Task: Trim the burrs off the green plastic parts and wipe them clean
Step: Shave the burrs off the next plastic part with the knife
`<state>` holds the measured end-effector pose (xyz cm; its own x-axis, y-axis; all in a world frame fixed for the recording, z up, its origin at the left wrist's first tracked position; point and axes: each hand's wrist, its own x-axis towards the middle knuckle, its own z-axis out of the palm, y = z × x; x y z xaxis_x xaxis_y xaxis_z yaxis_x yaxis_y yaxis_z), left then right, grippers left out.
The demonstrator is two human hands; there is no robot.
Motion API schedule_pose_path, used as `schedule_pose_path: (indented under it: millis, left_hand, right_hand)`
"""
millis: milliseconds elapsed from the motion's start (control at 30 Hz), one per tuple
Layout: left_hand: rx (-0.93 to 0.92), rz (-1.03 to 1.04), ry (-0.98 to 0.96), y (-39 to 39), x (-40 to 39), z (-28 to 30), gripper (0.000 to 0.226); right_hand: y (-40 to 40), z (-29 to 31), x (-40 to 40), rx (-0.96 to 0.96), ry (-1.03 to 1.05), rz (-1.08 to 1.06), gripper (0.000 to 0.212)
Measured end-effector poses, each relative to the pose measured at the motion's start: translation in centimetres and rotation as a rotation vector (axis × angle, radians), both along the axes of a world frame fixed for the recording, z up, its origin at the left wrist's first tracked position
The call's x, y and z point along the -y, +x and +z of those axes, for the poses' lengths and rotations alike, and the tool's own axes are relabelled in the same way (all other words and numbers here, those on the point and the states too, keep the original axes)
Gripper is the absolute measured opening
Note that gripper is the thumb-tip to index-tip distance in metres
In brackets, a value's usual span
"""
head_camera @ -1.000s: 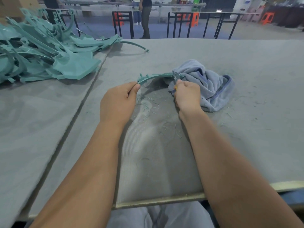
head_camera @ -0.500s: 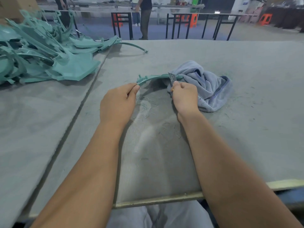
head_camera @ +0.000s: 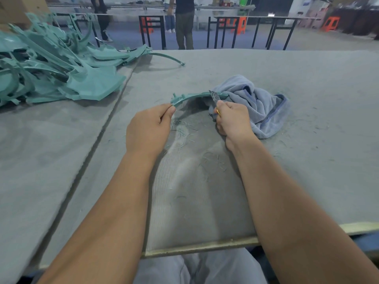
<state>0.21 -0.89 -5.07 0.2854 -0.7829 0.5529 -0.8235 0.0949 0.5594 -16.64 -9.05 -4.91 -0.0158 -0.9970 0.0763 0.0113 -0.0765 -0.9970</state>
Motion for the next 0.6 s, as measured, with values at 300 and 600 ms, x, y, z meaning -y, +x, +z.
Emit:
schedule_pose_path:
  millis: [300,600]
  left_hand:
    - [-0.008,-0.004,-0.001,-0.09,0.01,-0.03,0.029]
    - [-0.025,-0.017,0.006,-0.06,-0.04,-0.09,0.028]
  right_hand:
    - [0.37,0.2,-0.45,-0.029,0.03,0.147,0.036]
    - [0.75,0.02,-0.02,-0.049,0.007,-0.015,0.041]
